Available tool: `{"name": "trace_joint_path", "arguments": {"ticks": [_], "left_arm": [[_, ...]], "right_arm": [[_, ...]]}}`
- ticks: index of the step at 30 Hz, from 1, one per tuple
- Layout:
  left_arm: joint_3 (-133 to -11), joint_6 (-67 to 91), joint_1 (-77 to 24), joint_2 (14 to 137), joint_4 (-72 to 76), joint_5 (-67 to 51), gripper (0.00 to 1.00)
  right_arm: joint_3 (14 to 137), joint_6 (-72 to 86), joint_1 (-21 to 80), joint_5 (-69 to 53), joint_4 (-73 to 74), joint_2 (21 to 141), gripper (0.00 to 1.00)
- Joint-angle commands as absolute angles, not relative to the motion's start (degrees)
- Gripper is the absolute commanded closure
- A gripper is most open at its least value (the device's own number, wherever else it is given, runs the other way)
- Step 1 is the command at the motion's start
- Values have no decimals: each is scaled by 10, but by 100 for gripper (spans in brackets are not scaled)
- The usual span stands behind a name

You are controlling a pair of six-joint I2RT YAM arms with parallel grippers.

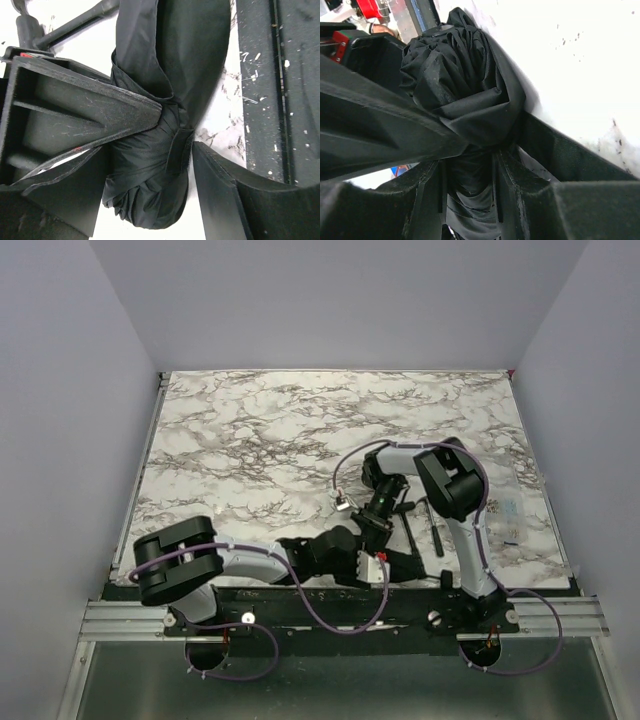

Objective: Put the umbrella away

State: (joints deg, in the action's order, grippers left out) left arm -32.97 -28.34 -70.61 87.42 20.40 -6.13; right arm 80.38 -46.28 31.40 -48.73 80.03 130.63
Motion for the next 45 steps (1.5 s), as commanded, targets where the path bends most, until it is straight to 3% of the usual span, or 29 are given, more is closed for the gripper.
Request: {"name": "trace_joint_path", "arguments": {"ticks": [1,5,7,10,17,24,27,32,38,45], "left_arm": [[-356,-294,-709,918,186,-30,41],[-376,-246,-709,941,149,-39,72],[-373,-215,-708,949,144,-40,87],[-365,-168,-702,957,139,-44,98],[-352,-63,-664,975,110,-66,100],[-363,29,-577,999,72,-139,100],[-361,68,-530,1009,68,-186,100],[-391,100,-492,1050,29,-243,100],[-407,129,-466,1091,19,-282,100],[-413,143,-452,1111,24,-307,100]], "right_arm": [[786,-497,318,-259,578,1343,76],[800,-495,318,-268,575,1327,70],[814,-495,317,-274,576,1312,62],[861,-497,304,-295,592,1280,48],[1009,-498,255,-322,651,1209,29],[1059,-482,183,-328,621,1125,25],[1004,-497,156,-347,557,1052,23],[826,-589,150,-442,448,899,1],[678,-901,154,-598,568,838,0],[562,-936,176,-550,498,817,0]]}}
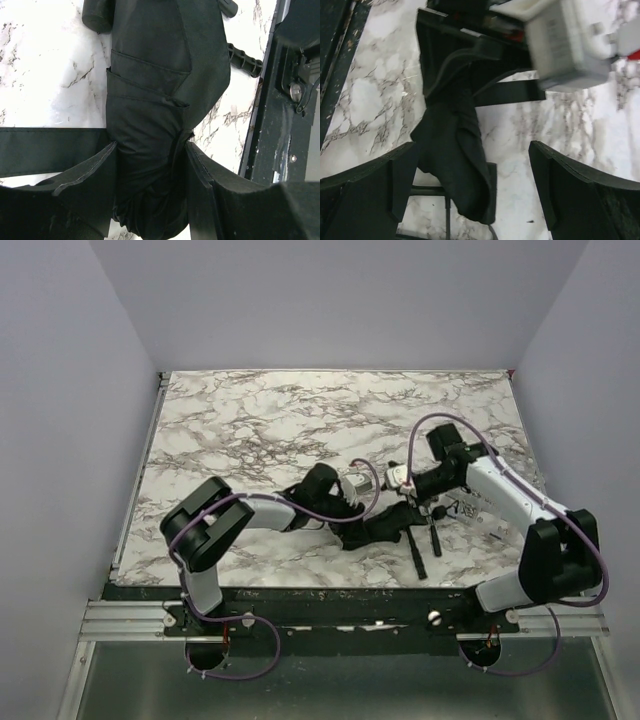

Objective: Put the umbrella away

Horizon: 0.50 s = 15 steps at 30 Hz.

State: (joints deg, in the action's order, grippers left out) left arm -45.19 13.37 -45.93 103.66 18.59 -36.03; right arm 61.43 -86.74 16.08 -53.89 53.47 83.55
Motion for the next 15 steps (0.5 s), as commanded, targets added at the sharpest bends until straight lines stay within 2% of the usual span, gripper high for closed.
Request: {"name": "trace_joint_path", "arguments": {"ticks": [1,8,10,11,15], "left_arm": [[-415,143,-451,1113,23,-309,100],[-428,151,-450,1120,22,-315,100],[-430,154,-450,1120,22,-316,100],[-431,156,-450,1119,22,-316,100],[-433,170,-446,1114,30,-319,100]], "right_arm": [[545,-930,186,-538,484,813,0],[434,-832,256,-449,318,805,1],[403,-814,276,-411,269,806,4],[393,-810,283,-393,252,808,7],[368,-811,295,-329,222,822,35]]}}
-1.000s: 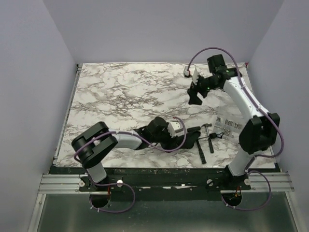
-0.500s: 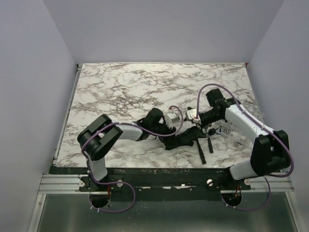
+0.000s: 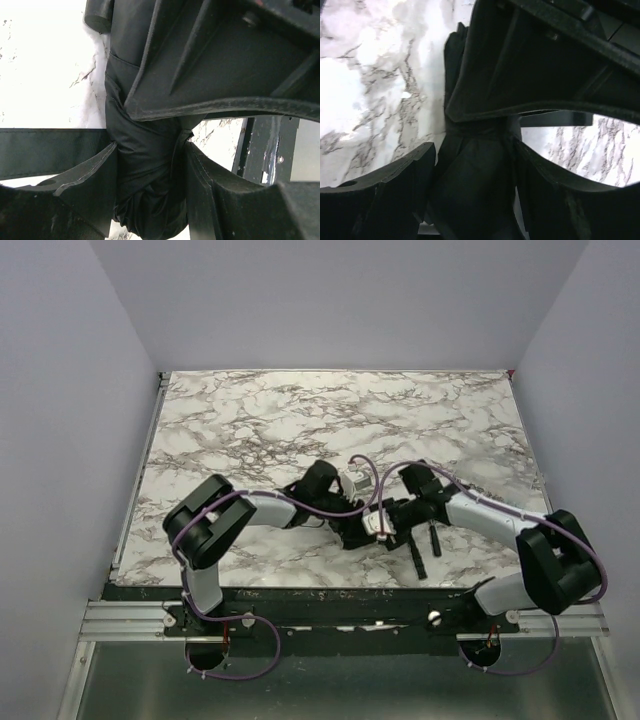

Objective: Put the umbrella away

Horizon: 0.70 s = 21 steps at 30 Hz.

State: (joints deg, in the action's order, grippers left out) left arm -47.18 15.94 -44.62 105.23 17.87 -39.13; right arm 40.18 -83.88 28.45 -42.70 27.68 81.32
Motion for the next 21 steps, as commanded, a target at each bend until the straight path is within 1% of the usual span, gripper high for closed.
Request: {"name": "trace_joint_path", "arguments": {"ticks": [1,2,4,6,8,10,12,17,19,21], "left_arm": [[-433,175,-445,1112,35,-321,100],[-433,180,-443,1109,41,-324,100],[-429,198,-438,1099,62,-324,99],[-422,217,-432,1083,90,-324,94],[-416,237,-424,1064,115,-328,88],[-414,257,-418,1037,138,-332,79],[-414,273,-414,1006,153,-331,67],[-415,295,-400,914,169,-309,44],[-410,294,-394,874,167,-289,40],[-396,290,-391,833,160,-251,35]], "right_arm": [[360,-814,297,-316,213,824,45],[351,-820,298,-305,209,824,57],[339,-824,298,-289,198,824,72],[334,-829,299,-281,203,825,78],[328,-833,299,-279,209,828,81],[323,-838,300,-274,212,829,82],[315,-842,301,-268,210,825,84],[292,-860,309,-250,204,813,85],[287,-867,312,-247,205,809,85],[283,-872,315,-244,205,806,85]]}}
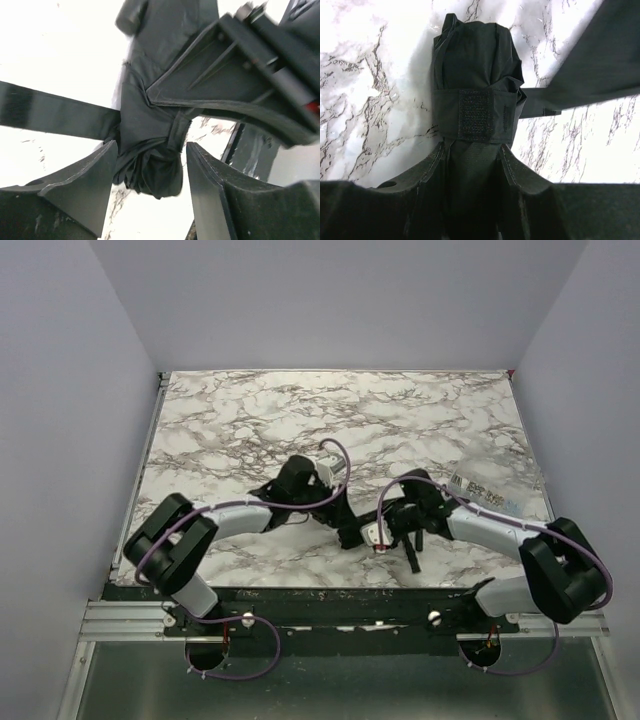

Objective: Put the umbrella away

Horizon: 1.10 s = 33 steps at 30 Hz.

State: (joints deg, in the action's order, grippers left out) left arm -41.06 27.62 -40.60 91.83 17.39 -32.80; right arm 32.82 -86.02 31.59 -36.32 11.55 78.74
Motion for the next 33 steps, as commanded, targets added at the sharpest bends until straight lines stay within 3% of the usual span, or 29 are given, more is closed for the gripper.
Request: {"name": "trace_joint_path", "arguments": {"ticks": [1,3,4,6,9,11,15,17,28,33], "left_arm": [[-386,290,-390,816,158,-230,31],[-357,306,-385,780,166,-188,18],[-338,321,-383,763,175,-173,5],[-308,371,-373,749,183,-154,1],[-280,427,-364,760,201,-169,2],[-271,467,-364,783,209,-159,7],[-278,532,-364,855,233,-138,31],[-296,575,-365,890,224,-122,34],[-236,791,-432,973,342,-61,26],[-240,848,-479,997,312,-7,26]], "right_arm": [[281,-876,316,-244,205,805,85],[278,-882,320,-244,205,801,85],[276,-884,322,-243,202,799,85],[269,-889,327,-242,197,793,85],[266,-896,334,-240,199,789,85],[266,-898,339,-238,200,789,85],[267,-896,348,-237,201,792,85],[268,-895,350,-237,200,792,85],[257,-912,352,-241,210,774,85],[254,-923,352,-249,220,766,85]]}}
